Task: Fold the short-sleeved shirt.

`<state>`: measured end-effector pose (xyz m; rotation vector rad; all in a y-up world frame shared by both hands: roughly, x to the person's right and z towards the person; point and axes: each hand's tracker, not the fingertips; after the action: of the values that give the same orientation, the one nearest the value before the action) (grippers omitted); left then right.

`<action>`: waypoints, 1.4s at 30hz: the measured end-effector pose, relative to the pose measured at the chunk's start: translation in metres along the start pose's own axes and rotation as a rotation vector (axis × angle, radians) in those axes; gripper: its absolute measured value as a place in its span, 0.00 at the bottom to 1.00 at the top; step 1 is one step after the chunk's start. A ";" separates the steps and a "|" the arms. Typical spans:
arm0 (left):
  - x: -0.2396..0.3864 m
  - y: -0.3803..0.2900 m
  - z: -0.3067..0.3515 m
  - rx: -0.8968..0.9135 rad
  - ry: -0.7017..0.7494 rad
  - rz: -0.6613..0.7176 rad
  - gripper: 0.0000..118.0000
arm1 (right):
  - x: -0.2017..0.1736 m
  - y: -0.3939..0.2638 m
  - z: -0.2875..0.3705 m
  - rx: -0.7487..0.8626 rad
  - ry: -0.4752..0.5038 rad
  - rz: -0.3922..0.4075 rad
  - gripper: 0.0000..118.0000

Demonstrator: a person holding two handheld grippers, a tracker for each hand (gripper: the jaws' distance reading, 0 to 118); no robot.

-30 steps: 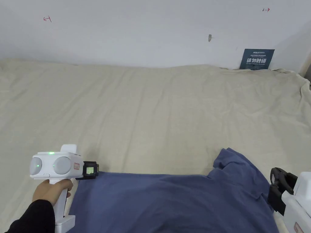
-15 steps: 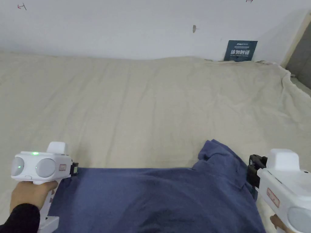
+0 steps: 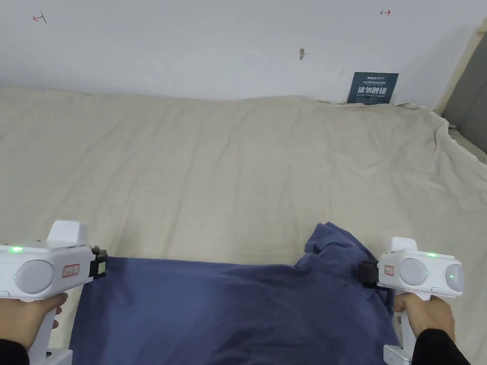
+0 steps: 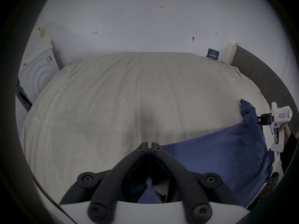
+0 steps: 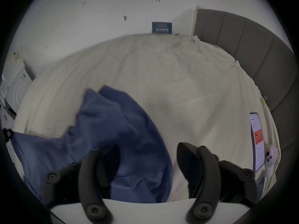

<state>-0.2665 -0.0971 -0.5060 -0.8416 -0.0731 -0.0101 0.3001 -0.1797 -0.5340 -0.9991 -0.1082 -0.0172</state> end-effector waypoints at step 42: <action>-0.014 -0.213 0.133 -0.045 0.059 0.086 0.00 | 0.035 -0.247 0.223 0.190 0.107 0.003 0.02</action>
<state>-0.2966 -0.1404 -0.2601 -0.8880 0.0187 0.0444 0.3003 -0.1248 -0.2040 -0.8067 -0.0103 -0.0563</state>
